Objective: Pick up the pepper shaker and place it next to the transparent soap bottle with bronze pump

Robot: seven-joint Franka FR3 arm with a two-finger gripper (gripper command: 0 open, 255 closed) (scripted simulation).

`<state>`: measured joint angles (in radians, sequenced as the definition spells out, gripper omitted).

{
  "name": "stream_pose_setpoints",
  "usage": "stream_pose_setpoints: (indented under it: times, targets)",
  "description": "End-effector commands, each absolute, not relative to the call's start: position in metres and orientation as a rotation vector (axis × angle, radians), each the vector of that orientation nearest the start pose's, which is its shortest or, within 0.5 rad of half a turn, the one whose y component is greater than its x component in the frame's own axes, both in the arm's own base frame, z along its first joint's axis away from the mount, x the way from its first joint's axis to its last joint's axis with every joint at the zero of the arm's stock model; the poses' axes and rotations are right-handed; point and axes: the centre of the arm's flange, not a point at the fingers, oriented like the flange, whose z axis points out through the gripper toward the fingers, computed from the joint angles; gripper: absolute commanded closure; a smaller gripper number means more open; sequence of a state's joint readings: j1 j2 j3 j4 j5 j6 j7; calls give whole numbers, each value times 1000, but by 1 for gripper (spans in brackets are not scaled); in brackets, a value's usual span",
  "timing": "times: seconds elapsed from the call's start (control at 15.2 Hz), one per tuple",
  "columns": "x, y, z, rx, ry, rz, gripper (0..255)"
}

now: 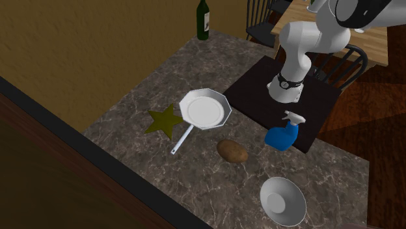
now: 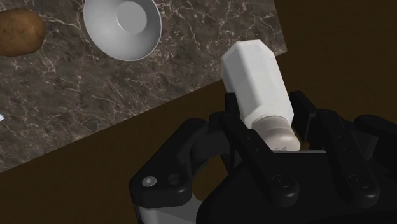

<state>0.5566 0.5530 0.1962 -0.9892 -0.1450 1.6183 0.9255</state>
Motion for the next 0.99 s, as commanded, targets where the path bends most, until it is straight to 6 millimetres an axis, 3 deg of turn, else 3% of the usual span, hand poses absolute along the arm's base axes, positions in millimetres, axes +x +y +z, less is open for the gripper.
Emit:
stream_pose_setpoints:
  times: [0.0,0.92]
  targets:
    - [558,444,545,-3088,318,-139,255]
    - [558,444,471,-3088,318,-139,255]
